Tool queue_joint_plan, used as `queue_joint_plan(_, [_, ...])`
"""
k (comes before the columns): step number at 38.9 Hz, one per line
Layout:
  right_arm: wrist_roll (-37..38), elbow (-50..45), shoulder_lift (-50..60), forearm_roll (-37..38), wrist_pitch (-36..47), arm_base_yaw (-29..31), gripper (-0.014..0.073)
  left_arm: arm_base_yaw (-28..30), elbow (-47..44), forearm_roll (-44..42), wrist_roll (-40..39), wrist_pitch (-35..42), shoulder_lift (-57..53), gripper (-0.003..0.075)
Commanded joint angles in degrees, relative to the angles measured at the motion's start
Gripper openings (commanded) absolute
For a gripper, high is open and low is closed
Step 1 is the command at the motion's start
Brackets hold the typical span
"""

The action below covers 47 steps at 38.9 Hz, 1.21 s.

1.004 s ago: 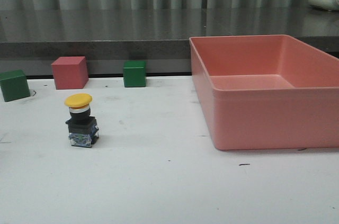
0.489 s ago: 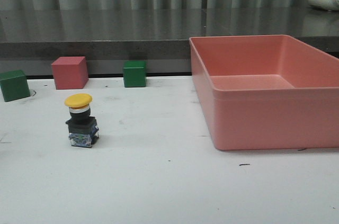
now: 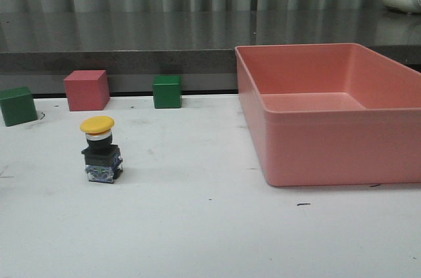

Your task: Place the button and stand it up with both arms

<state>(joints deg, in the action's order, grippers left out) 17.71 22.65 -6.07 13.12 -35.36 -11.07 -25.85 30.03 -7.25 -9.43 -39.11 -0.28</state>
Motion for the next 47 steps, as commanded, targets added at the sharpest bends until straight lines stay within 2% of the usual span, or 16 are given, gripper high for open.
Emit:
queue_joint_plan(1, [-0.6, 1.5, -0.7, 1.6, 4.7, 0.2, -0.007, -0.5, 1.3, 0.1, -0.6, 4.2, -1.2, -0.002])
queue_joint_plan(6, [-0.6, 1.5, -0.7, 1.6, 4.7, 0.2, -0.007, -0.5, 0.3, 0.1, -0.6, 5.5, -1.1, -0.002])
queue_joint_plan(12, [-0.6, 1.5, -0.7, 1.6, 4.7, 0.2, -0.007, 0.7, -4.3, -0.2, 0.8, 14.6, -1.4, -0.002])
queue_joint_plan(15, [-0.6, 1.5, -0.7, 1.6, 4.7, 0.2, -0.007, 2.9, -7.0, 1.1, 2.9, 17.9, -1.4, -0.002])
queue_joint_plan(20, [-0.6, 1.5, -0.7, 1.6, 4.7, 0.2, -0.007, 9.3, -11.0, 5.5, 6.2, 18.7, -1.4, -0.002])
queue_joint_plan(33, [-0.6, 1.5, -0.7, 1.6, 4.7, 0.2, -0.007, 25.8, -24.0, 6.9, 6.2, 30.6, -1.4, -0.002])
queue_joint_plan(43, [-0.6, 1.5, -0.7, 1.6, 4.7, 0.2, -0.007, 29.2, -30.8, 7.7, 6.2, 37.5, -1.4, -0.002])
queue_joint_plan(47, [-0.6, 1.5, -0.7, 1.6, 4.7, 0.2, -0.007, 29.2, -30.7, 7.9, 6.2, 37.0, -1.4, -0.002])
